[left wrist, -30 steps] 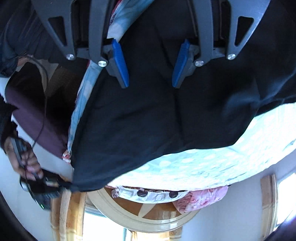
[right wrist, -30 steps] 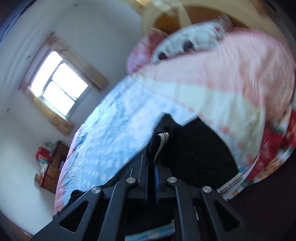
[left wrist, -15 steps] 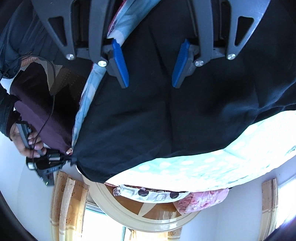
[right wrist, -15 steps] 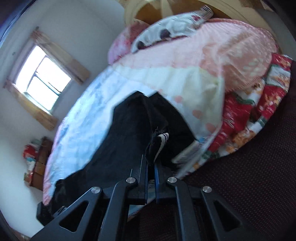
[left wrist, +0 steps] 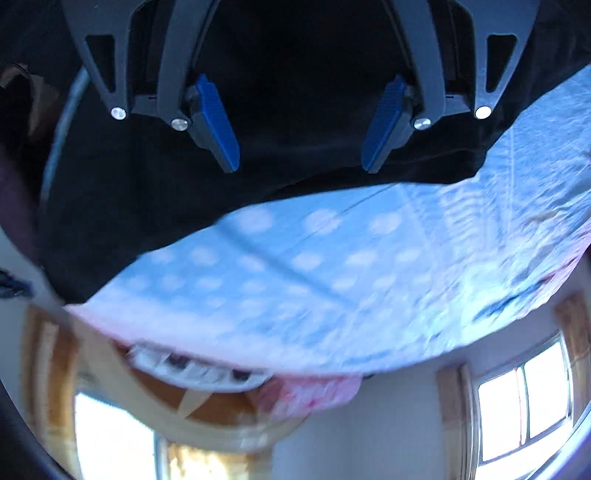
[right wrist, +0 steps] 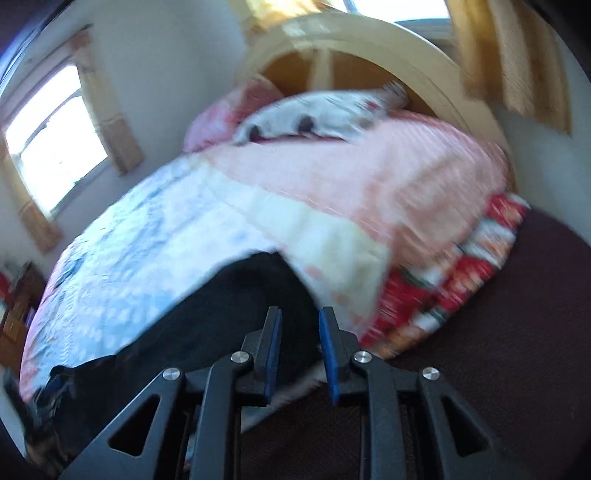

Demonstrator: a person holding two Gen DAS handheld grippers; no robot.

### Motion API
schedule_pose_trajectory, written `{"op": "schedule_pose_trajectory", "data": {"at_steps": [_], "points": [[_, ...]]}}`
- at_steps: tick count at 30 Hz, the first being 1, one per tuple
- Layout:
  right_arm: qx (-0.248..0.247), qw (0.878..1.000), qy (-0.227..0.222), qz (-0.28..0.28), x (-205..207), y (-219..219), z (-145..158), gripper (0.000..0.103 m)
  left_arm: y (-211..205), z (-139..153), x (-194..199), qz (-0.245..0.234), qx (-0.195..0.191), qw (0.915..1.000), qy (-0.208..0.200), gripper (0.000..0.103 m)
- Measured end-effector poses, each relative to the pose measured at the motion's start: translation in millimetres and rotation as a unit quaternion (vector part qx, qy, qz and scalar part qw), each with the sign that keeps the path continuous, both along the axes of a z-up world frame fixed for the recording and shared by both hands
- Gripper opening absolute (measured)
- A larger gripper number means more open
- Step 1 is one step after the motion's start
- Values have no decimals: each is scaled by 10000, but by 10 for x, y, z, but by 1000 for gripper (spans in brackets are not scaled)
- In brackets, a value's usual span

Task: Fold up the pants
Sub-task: 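Hold the pants with the left gripper while the right gripper smooths the fold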

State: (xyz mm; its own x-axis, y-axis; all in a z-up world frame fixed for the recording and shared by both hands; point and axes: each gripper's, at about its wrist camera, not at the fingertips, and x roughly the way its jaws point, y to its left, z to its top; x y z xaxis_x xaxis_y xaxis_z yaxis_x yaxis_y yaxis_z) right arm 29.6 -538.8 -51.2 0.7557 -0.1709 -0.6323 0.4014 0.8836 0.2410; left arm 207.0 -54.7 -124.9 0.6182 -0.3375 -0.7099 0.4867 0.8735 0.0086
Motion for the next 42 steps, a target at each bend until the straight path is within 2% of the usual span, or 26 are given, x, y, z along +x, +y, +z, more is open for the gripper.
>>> {"op": "schedule_pose_trajectory", "data": {"at_steps": [1, 2, 3, 4, 7, 8, 11, 13, 15, 17, 19, 21, 23, 25, 28, 31, 35, 41, 42], "points": [[-107, 9994, -53, 309, 87, 147, 13, 39, -4, -34, 52, 56, 83, 10000, -2, 72], [-110, 9983, -66, 565, 151, 232, -4, 42, -14, -87, 114, 100, 192, 9998, 12, 72], [-84, 9966, 9, 820, 247, 316, -53, 44, -33, -161, 209, 185, 368, 9991, 64, 77], [-55, 9950, 167, 980, 328, 381, -125, 44, -34, -169, 243, 231, 316, 9992, 43, 85], [36, 9917, 725, 1057, 443, 466, -385, 44, 48, -160, 411, 573, 193, 9981, 122, 87], [70, 9916, 766, 1041, 442, 456, -448, 44, 55, -162, 433, 621, 218, 9978, 114, 87], [-36, 9913, 714, 1105, 375, 424, -451, 44, 124, -121, 427, 629, 83, 9979, 148, 85], [-104, 9915, 780, 1040, 344, 424, -422, 44, 237, 1, 287, 643, 2, 9979, -110, 85], [-379, 9898, 799, 1118, 353, 521, -341, 44, 378, 97, 170, 708, -76, 9971, -278, 85], [-391, 9862, 569, 1504, 395, 700, -190, 44, 549, 154, 116, 872, -172, 9955, -314, 85], [-15, 9780, 354, 2055, 510, 916, -107, 44, 724, 165, 1, 1093, -259, 9931, -341, 85], [422, 9594, 237, 2778, 726, 1252, -78, 44, 822, 111, -118, 1239, -314, 9914, -286, 85], [607, 9370, 195, 3435, 990, 1721, -54, 44, 865, 49, -210, 1250, -390, 9912, -204, 85], [786, 9065, 218, 4142, 1243, 2223, -43, 44, 897, -8, -327, 1296, -320, 9908, -203, 85], [702, 8564, 439, 5096, 1550, 3020, -97, 44, 961, -57, -460, 1302, -299, 9909, -178, 85], [702, 8221, 792, 5594, 1859, 3666, -281, 44, 1062, -59, -517, 1387, -370, 9895, -172, 85], [631, 8034, 947, 5845, 2183, 4195, -481, 44, 1161, -81, -543, 1404, -441, 9890, -137, 85], [518, 7789, 1247, 6124, 2498, 4612, -739, 43, 1234, -138, -529, 1407, -569, 9884, -96, 85], [491, 7769, 1310, 6139, 2531, 4647, -773, 38, 1235, -152, -523, 1409, -583, 9883, -96, 85]]}}
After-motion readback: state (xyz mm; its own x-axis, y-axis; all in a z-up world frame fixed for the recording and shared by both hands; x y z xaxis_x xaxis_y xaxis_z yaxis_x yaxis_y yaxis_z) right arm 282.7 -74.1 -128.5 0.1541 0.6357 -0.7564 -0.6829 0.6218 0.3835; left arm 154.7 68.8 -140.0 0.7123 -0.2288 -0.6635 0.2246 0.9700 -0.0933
